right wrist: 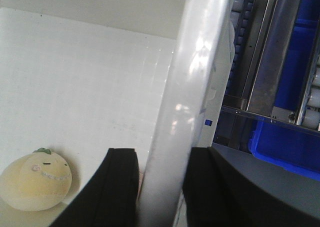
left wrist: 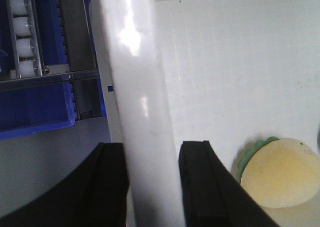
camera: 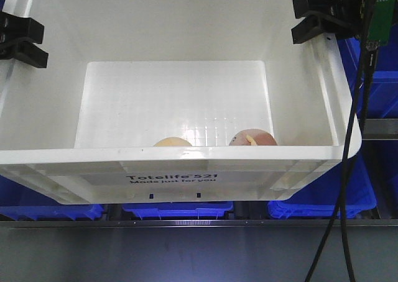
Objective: Place moving items into box and shelve
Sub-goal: 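Hold the crate with both grippers as the base approaches the blue-bin shelf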
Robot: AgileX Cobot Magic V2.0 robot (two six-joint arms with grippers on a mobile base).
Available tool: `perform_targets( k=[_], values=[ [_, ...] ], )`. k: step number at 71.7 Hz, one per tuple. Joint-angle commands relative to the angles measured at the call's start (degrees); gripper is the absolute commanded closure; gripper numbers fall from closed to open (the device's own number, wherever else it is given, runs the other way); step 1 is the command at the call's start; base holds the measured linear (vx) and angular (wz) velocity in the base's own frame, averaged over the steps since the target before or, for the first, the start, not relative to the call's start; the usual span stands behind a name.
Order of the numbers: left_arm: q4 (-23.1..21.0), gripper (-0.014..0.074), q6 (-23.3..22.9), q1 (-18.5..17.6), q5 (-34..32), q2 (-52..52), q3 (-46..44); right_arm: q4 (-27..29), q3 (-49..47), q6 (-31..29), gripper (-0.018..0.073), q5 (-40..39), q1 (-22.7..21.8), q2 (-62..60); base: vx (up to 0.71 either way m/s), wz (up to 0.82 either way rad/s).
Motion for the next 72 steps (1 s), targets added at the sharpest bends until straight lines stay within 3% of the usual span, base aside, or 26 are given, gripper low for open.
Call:
perform_targets(
  k=[1,72],
  values=[
    [-11.5,0.0623,0.74,-1.11,-6.8,-2.28,-2.5,9.35,-2.47,-1.07,0.0571,-6.05,0.86,-2.42,0.06,0.03],
    [-11.5,0.0623,0.74,-1.11,-6.8,-2.28,-2.5,9.35,-2.47,-1.07,0.0571,-6.05,0.86,-2.42,0.05,-0.01]
  ],
)
